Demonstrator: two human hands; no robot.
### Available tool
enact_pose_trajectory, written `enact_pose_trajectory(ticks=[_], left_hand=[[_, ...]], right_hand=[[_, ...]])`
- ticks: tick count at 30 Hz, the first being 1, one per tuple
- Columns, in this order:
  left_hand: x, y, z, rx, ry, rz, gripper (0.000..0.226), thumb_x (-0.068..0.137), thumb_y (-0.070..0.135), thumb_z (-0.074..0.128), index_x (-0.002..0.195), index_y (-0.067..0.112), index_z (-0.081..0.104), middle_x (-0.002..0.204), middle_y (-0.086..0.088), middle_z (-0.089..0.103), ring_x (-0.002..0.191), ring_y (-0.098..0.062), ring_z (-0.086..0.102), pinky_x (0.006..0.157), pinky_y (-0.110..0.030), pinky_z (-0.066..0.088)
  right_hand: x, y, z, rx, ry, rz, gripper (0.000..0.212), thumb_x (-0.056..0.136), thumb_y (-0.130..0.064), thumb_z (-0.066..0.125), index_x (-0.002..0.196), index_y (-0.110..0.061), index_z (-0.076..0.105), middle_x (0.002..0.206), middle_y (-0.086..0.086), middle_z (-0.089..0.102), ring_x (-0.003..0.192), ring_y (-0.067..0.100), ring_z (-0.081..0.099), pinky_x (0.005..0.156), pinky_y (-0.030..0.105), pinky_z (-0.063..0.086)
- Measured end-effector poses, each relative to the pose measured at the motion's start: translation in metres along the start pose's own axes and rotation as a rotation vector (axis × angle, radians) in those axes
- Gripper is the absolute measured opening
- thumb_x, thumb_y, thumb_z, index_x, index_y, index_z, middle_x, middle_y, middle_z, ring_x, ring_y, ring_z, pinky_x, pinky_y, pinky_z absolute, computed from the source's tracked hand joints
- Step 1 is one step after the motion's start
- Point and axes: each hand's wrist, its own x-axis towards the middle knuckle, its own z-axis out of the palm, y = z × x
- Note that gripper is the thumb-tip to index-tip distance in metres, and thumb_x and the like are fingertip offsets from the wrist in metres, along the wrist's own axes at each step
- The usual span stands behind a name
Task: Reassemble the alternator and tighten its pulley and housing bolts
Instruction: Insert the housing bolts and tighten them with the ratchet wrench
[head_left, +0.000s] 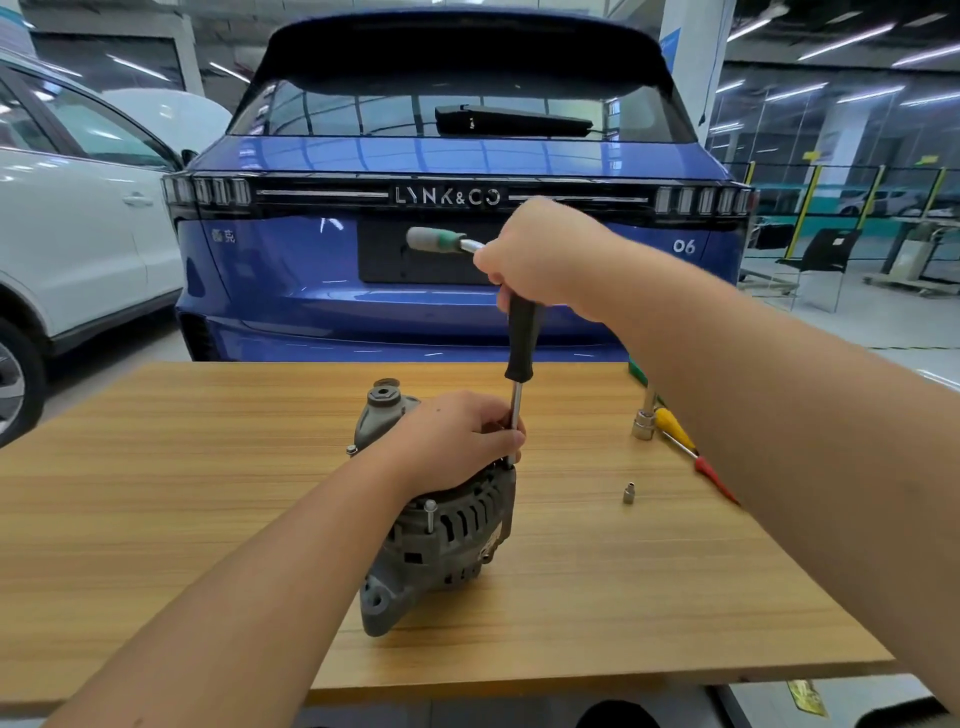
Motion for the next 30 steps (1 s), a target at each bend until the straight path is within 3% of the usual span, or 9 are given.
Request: enact_pose_trajectory(ticks=[2, 4, 8, 10, 13, 15, 20, 26, 30], left_hand=[[0.000, 0.000, 0.000, 0.005, 0.001, 0.001, 0.009, 0.104, 0.045, 0.053, 0.098, 0.046, 0.060, 0.096, 0.017, 0.069, 0.088, -0.002, 0.065, 0.080, -0.030, 0.057], [0.001, -0.001, 0.000, -0.009, 0.003, -0.009, 0.010, 0.103, 0.046, 0.054, 0.096, 0.047, 0.061, 0.096, 0.018, 0.070, 0.090, -0.002, 0.064, 0.082, -0.031, 0.058], [0.002, -0.002, -0.001, -0.031, 0.004, -0.019, 0.009, 0.102, 0.046, 0.056, 0.096, 0.047, 0.062, 0.096, 0.019, 0.072, 0.091, -0.001, 0.065, 0.083, -0.031, 0.057], [0.002, -0.002, -0.001, -0.023, 0.002, -0.021, 0.009, 0.103, 0.046, 0.054, 0.096, 0.047, 0.060, 0.096, 0.019, 0.071, 0.090, 0.000, 0.064, 0.080, -0.028, 0.055], [0.002, -0.002, 0.000, -0.011, -0.002, -0.033, 0.012, 0.103, 0.048, 0.052, 0.104, 0.044, 0.063, 0.098, 0.017, 0.071, 0.090, -0.003, 0.065, 0.079, -0.029, 0.057], [0.003, -0.002, 0.000, 0.001, -0.008, -0.033, 0.017, 0.103, 0.049, 0.052, 0.108, 0.041, 0.066, 0.098, 0.015, 0.071, 0.090, -0.004, 0.065, 0.082, -0.033, 0.059], [0.002, -0.002, 0.000, 0.020, 0.008, -0.022, 0.019, 0.103, 0.049, 0.051, 0.105, 0.039, 0.067, 0.098, 0.015, 0.070, 0.090, -0.005, 0.064, 0.082, -0.034, 0.058], [0.002, -0.002, 0.001, -0.003, 0.017, -0.024, 0.015, 0.103, 0.050, 0.054, 0.096, 0.042, 0.065, 0.093, 0.016, 0.071, 0.087, -0.003, 0.065, 0.073, -0.027, 0.054], [0.001, -0.001, 0.002, 0.007, 0.021, -0.022, 0.014, 0.103, 0.050, 0.054, 0.098, 0.041, 0.064, 0.092, 0.016, 0.071, 0.085, -0.002, 0.065, 0.070, -0.025, 0.052]], right_hand=[[-0.002, 0.003, -0.003, 0.626, -0.157, 0.255, 0.011, 0.098, -0.020, 0.055, 0.096, -0.012, 0.061, 0.059, -0.002, 0.063, 0.063, 0.021, 0.072, 0.065, 0.035, 0.057], [-0.007, 0.014, 0.005, 1.090, -0.199, 0.327, 0.013, 0.097, -0.022, 0.054, 0.105, -0.016, 0.061, 0.067, -0.005, 0.067, 0.066, 0.019, 0.073, 0.087, 0.046, 0.052], [-0.016, 0.024, 0.035, 1.576, -0.033, 0.213, 0.008, 0.099, -0.022, 0.058, 0.096, -0.016, 0.062, 0.084, -0.003, 0.073, 0.078, 0.014, 0.073, 0.078, 0.037, 0.053], [-0.021, 0.023, 0.046, 1.405, 0.158, -0.015, 0.007, 0.100, -0.020, 0.059, 0.094, -0.020, 0.058, 0.089, 0.001, 0.074, 0.082, 0.013, 0.069, 0.075, 0.032, 0.053], [-0.027, 0.028, 0.053, 0.534, 0.523, -0.440, 0.014, 0.100, -0.013, 0.056, 0.101, -0.018, 0.069, 0.091, -0.001, 0.072, 0.085, 0.010, 0.062, 0.073, 0.025, 0.047], [-0.026, 0.033, 0.055, 0.123, 0.647, -0.587, 0.021, 0.095, -0.005, 0.054, 0.105, -0.006, 0.073, 0.095, 0.003, 0.071, 0.090, 0.021, 0.061, 0.075, 0.031, 0.047], [-0.025, 0.034, 0.055, 0.072, 0.609, -0.583, 0.021, 0.096, -0.007, 0.051, 0.106, -0.001, 0.070, 0.097, 0.009, 0.066, 0.079, 0.019, 0.052, 0.065, 0.034, 0.043], [-0.033, 0.042, 0.053, 0.142, 0.418, -0.668, 0.050, 0.098, -0.033, 0.032, 0.127, -0.002, 0.059, 0.115, 0.004, 0.053, 0.095, 0.015, 0.050, 0.077, 0.031, 0.043], [-0.034, 0.039, 0.048, 0.093, 0.449, -0.680, 0.034, 0.106, -0.023, 0.042, 0.123, -0.005, 0.065, 0.109, 0.008, 0.060, 0.090, 0.019, 0.055, 0.075, 0.033, 0.045]])
